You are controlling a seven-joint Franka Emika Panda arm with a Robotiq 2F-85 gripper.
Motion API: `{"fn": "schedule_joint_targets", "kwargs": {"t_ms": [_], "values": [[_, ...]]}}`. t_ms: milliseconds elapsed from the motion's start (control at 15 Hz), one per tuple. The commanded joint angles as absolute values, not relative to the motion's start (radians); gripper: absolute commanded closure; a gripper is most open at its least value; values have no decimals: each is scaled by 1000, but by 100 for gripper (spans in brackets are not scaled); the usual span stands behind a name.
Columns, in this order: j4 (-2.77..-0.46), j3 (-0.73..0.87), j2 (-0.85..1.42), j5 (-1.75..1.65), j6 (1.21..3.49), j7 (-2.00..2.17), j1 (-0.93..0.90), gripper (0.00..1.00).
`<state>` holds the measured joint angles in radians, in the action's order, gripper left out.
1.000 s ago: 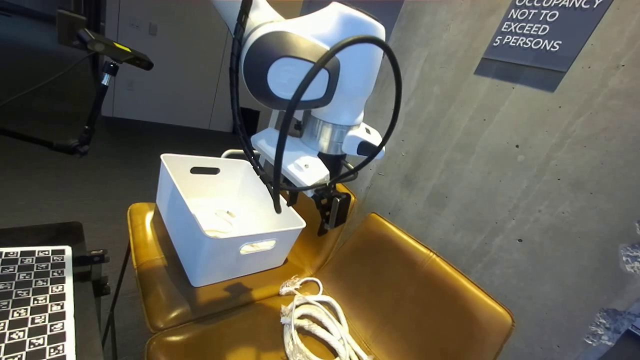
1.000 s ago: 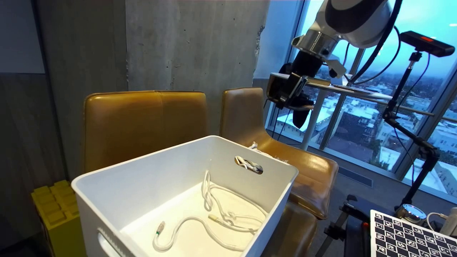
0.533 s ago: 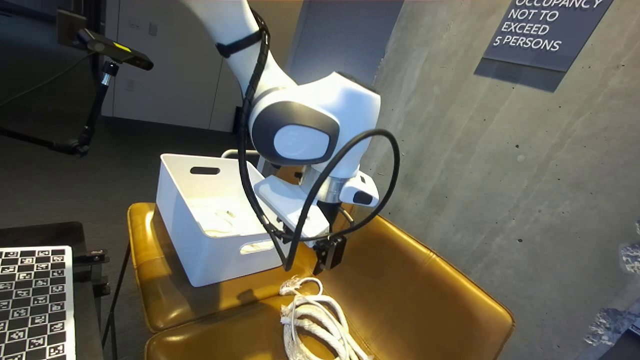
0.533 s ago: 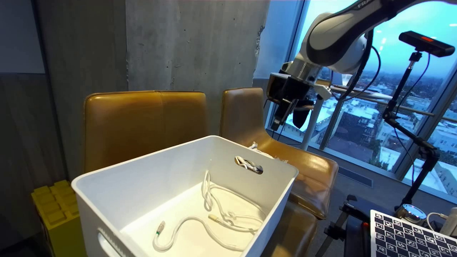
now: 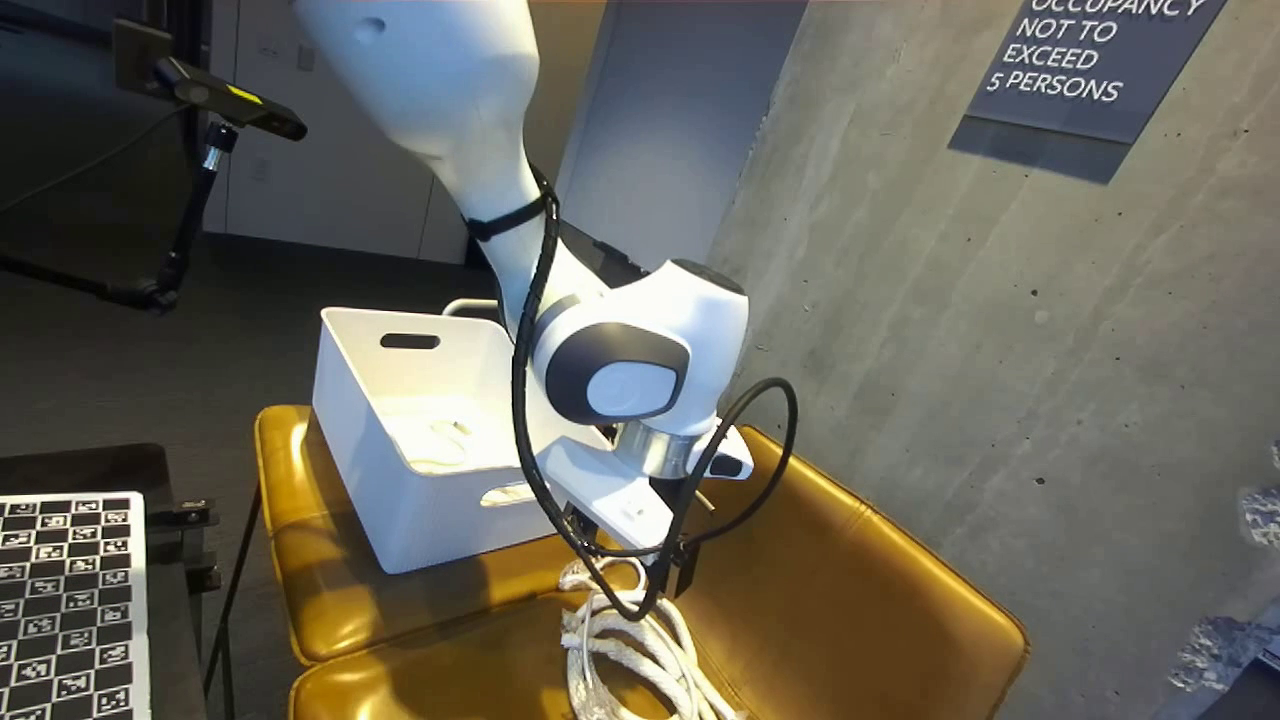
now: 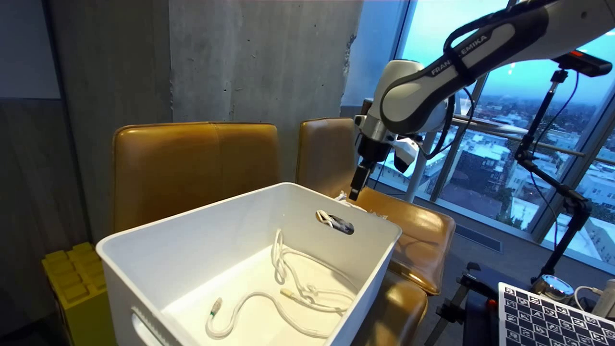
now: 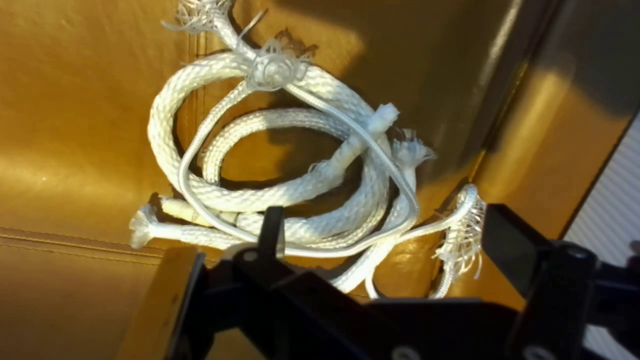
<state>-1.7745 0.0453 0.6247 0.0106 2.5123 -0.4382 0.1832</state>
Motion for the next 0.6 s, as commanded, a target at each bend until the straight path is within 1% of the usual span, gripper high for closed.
{"fn": "schedule_joint_targets", "kwargs": {"t_ms": [0, 533], "values": [[-1646, 53, 735, -59, 2508, -381, 164, 0], [-1505, 51, 860, -110, 2491, -327, 125, 0]]}}
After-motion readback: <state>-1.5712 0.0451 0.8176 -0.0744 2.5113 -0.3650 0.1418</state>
